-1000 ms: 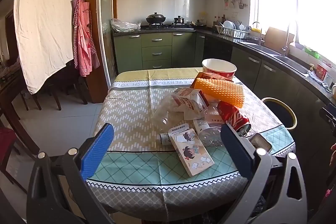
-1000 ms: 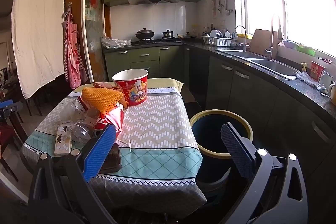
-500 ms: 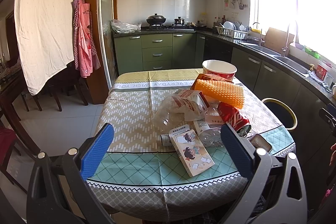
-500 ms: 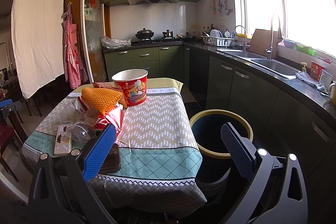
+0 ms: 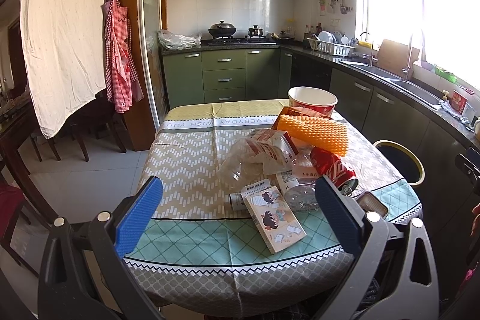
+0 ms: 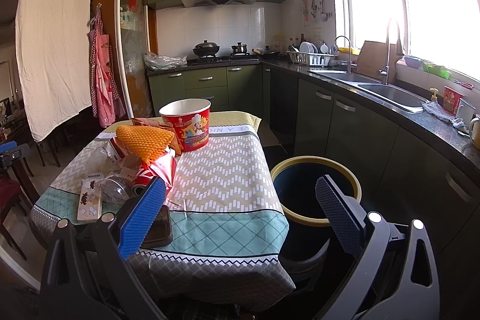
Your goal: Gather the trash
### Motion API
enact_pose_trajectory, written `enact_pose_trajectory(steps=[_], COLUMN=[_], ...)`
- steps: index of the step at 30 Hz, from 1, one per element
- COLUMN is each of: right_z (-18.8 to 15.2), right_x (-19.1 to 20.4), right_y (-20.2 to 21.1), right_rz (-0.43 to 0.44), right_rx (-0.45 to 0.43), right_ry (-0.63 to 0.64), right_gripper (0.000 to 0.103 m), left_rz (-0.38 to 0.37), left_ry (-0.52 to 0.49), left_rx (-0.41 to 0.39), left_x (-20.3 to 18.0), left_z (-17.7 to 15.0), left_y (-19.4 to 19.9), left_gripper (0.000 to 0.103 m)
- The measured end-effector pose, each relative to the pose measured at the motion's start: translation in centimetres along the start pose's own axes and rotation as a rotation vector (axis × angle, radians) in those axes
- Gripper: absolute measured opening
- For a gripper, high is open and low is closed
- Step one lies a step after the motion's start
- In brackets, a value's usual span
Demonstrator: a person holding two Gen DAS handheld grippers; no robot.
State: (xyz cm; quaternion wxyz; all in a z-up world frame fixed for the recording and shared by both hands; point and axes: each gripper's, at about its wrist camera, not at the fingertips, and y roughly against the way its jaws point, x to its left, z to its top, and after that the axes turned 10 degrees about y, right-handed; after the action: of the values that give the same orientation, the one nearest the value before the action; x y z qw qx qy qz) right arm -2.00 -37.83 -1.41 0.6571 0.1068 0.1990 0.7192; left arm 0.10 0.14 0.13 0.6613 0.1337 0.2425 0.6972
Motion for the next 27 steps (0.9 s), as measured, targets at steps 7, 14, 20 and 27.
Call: enact_pose_trajectory(steps=[7,14,20,27], right_z=[-0.05,-0.04,-0.03,-0.11], right_x=[0.01,-0.03,-0.03,0.09], right_y=[-0.06,-0.03,-0.06,-0.17], right_rz=[0.001,0.002,0.004,0.005], right_rx=[0.000,0.001,0.004,0.005], right_ry=[-0.001,-0.001,-0.002,-0.003], right_gripper=[0.099,0.099,0.099,0.099], left_rz=[-0.001,0.003,0.003,0.002], left_ry=[-0.001,-0.004,-0.007,-0.006], left_rx=[0.000,0.001,0.003,0.004], left_x=[-0.02,-0.15,-0.11,-0.11], left_z=[0.06,-0.04,-0.12,-0.14], left_y=[0.06,0.00,-0.03,-0.08], left_gripper=[0.097,0.097,0.097,0.097])
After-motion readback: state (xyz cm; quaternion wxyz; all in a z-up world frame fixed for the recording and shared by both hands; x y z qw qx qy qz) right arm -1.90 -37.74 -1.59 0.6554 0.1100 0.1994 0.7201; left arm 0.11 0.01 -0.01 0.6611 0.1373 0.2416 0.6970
